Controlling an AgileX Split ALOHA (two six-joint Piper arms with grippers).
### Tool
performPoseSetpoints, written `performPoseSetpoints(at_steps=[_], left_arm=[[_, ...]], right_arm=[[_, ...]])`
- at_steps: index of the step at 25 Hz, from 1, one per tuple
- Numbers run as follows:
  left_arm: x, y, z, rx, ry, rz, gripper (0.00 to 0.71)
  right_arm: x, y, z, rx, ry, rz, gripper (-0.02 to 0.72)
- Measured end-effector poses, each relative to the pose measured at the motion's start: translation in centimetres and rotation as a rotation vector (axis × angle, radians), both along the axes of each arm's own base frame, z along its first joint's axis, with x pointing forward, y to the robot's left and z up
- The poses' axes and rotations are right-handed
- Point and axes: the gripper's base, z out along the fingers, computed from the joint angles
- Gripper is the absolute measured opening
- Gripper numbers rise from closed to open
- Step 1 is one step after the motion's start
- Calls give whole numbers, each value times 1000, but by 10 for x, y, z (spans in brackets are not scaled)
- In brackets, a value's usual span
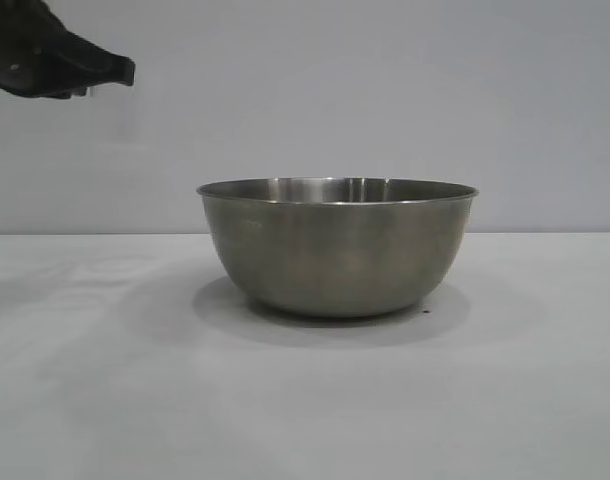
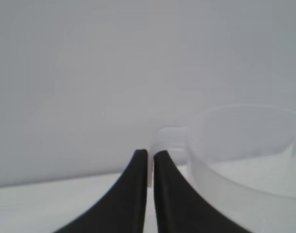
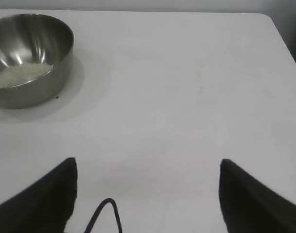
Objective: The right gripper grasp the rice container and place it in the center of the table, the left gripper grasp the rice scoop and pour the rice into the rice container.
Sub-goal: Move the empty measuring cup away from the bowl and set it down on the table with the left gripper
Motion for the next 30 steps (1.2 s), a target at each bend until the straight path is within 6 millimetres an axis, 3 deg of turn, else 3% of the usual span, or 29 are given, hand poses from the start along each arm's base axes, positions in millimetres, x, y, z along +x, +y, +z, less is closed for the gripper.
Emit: performPoseSetpoints(at_steps=[9, 17, 29, 30], left_arm=[[0, -1, -37, -54, -3, -10, 0], [-23, 3, -57, -61, 95, -5, 0], [-29, 2, -60, -52, 114, -36, 0], [-29, 2, -60, -52, 114, -36, 49]], right_arm=[[0, 0, 0, 0, 0, 0, 549], [0, 0, 0, 0, 0, 0, 549], [0, 0, 0, 0, 0, 0, 549], [0, 0, 0, 0, 0, 0, 549]])
